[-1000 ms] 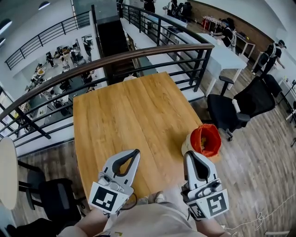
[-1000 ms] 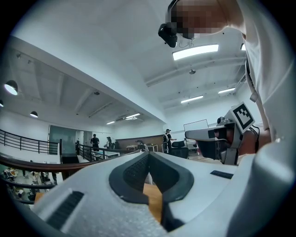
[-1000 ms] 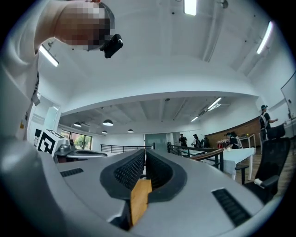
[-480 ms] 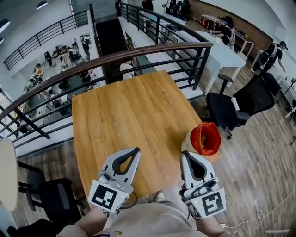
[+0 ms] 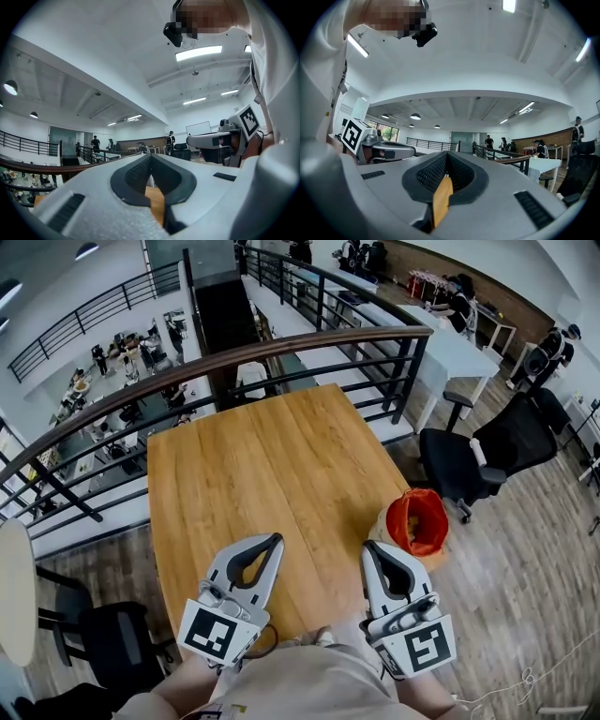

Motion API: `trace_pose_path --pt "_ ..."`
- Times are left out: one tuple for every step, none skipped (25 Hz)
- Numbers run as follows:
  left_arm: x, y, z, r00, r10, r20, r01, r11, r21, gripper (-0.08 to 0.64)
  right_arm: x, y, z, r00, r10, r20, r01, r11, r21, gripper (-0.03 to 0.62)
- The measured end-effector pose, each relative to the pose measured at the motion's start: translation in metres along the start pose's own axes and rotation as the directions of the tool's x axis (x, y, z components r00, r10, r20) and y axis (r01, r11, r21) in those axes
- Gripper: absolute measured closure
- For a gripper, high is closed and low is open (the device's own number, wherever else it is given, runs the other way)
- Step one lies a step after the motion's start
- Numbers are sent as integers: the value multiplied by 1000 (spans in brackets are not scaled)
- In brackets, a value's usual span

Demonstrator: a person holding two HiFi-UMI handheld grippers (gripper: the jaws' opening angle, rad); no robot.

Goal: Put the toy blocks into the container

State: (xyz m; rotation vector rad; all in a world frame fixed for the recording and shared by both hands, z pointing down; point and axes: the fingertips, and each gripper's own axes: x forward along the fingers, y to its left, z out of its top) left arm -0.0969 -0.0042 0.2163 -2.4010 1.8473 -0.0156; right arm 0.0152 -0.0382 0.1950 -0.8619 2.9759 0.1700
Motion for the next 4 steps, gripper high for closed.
trace_pose_path --pt "0 1 0 1000 0 9 0 1000 10 548 0 0 0 1000 0 0 0 1000 0 571" --pt "0 1 0 1000 0 14 0 1000 16 548 0 0 1 1000 1 2 -1 1000 0 571" --pt "1 1 0 1000 -1 16 0 1000 20 548 1 0 1 1000 2 3 -2 1000 0 571" --pt "1 1 0 1000 -1 18 1 1000 23 548 1 0 2 1000 3 5 -3 1000 0 571"
